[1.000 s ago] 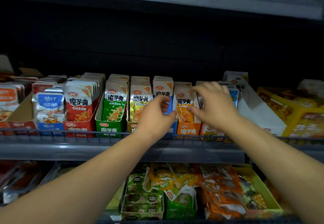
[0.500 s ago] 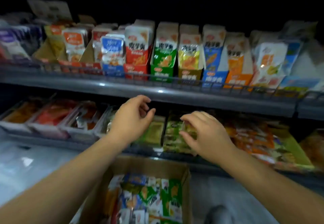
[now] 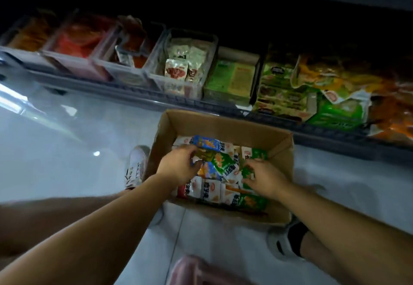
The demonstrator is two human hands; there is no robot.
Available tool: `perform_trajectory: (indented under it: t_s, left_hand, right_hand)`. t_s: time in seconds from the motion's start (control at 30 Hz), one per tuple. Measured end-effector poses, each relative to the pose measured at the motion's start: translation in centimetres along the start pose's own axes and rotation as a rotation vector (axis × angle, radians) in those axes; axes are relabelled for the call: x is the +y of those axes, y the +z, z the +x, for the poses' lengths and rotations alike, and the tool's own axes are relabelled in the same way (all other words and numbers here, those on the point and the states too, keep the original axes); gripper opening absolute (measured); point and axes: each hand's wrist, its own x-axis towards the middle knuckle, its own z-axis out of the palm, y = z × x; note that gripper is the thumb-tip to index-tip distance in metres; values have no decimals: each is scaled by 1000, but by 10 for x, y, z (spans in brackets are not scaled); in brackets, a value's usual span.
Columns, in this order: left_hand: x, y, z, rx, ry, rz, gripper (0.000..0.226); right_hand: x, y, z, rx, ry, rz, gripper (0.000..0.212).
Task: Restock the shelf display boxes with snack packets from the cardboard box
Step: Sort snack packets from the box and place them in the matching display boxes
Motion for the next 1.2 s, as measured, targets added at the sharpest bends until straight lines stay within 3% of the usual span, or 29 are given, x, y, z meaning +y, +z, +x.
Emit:
perform_trajectory:
  t_s: [0.13, 0.27, 0.4, 0.6, 0.8, 1.0, 1.1, 1.2]
  left_hand:
    - [-18, 29, 17, -94, -120, 14, 30]
    - [-30, 47, 33, -88, -147, 11, 31]
    - [-38, 57, 41, -97, -183, -36, 31]
    - [-36, 63, 50, -116, -195, -99, 35]
    - [-36, 76, 50, -202, -212, -305, 26]
    - [-34, 75, 50, -193, -236, -488, 14]
    - [-22, 67, 49, -200, -266, -714, 26]
    - [-6, 57, 47, -193, -315, -1022, 45]
  right_hand:
    - [8, 30, 29, 22, 249, 182, 53]
    - [9, 54, 47, 83, 409, 276, 68]
    - [13, 69, 49, 129, 407, 307, 67]
    - [11, 73, 57, 250, 329, 483, 47]
    - [20, 73, 68, 272, 525, 748, 76]
    - [13, 56, 65, 372, 530, 933, 48]
    - [1, 38, 58, 251, 507, 1247, 17]
    - [-13, 21, 50, 79, 374, 1410, 9]
